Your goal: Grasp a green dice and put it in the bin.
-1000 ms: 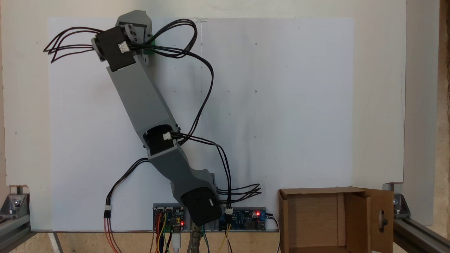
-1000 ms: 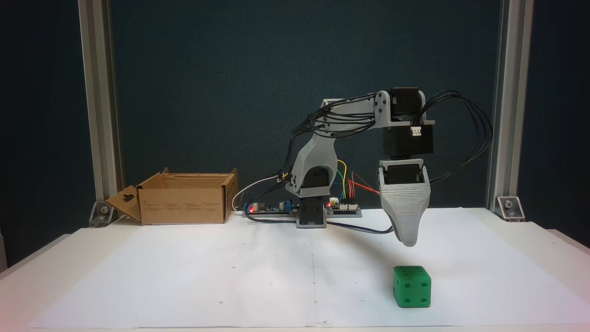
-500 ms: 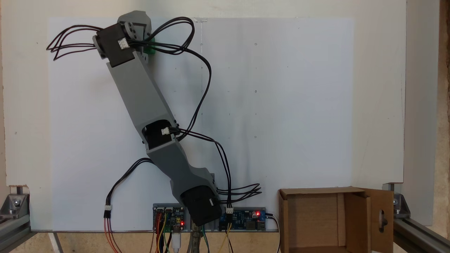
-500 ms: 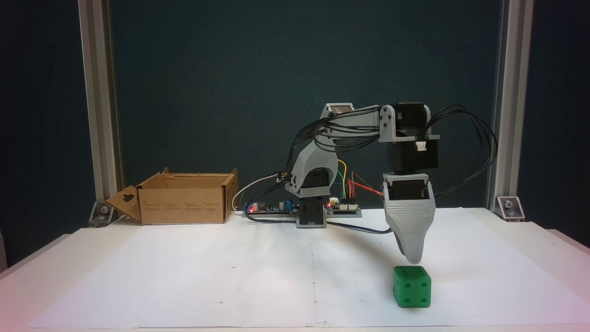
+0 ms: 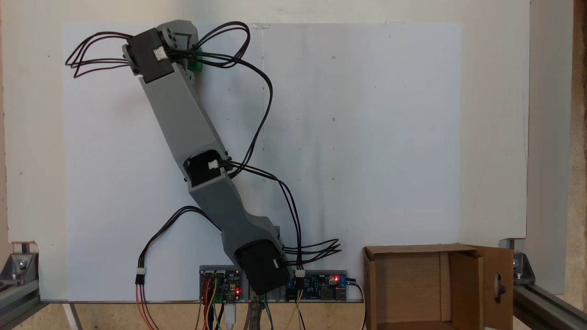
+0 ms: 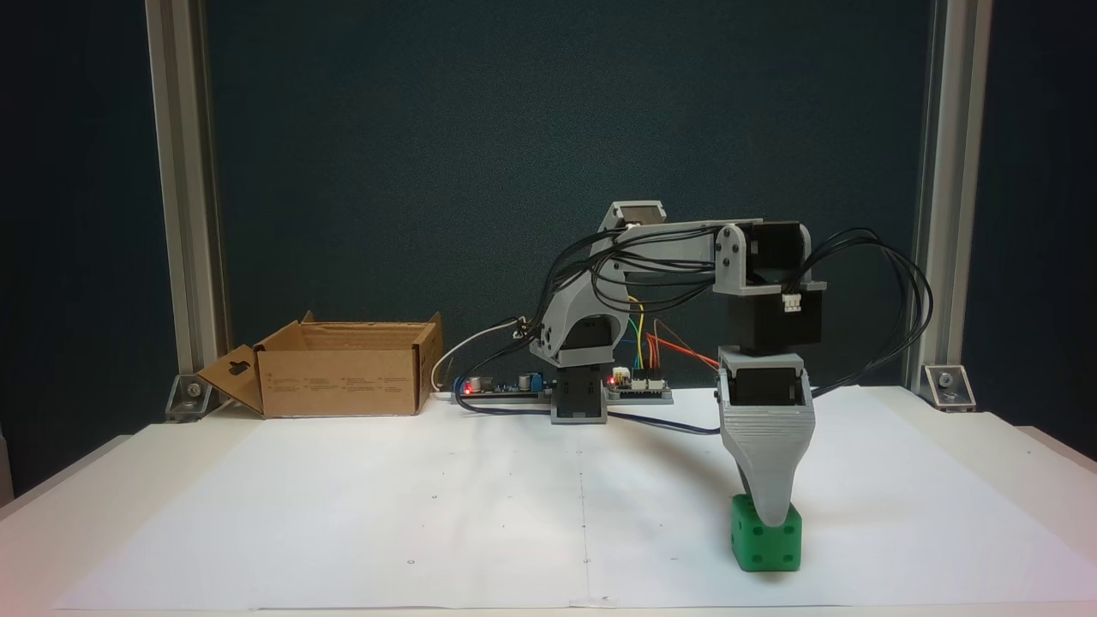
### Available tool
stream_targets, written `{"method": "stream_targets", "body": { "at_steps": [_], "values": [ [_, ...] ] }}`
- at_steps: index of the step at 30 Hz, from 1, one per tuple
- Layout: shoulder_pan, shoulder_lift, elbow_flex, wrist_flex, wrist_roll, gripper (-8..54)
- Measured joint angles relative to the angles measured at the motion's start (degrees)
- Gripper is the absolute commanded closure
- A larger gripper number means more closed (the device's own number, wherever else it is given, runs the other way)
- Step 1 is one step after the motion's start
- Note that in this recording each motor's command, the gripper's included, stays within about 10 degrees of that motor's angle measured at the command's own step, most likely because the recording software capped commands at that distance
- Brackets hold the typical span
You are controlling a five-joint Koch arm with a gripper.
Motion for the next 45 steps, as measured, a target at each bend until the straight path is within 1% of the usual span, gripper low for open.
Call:
{"method": "stream_targets", "body": {
  "at_steps": [8,11,17,43,45],
  "values": [
    [0.0,-1.7,0.0,-1.3,-0.1,4.2],
    [0.0,-2.5,0.0,-1.7,-0.1,5.8],
    [0.0,-4.0,0.0,-3.3,-0.1,5.9],
    [0.8,-5.0,-0.1,-3.6,0.0,6.7],
    [0.8,-5.0,-0.1,-3.6,0.0,7.6]
  ]
}}
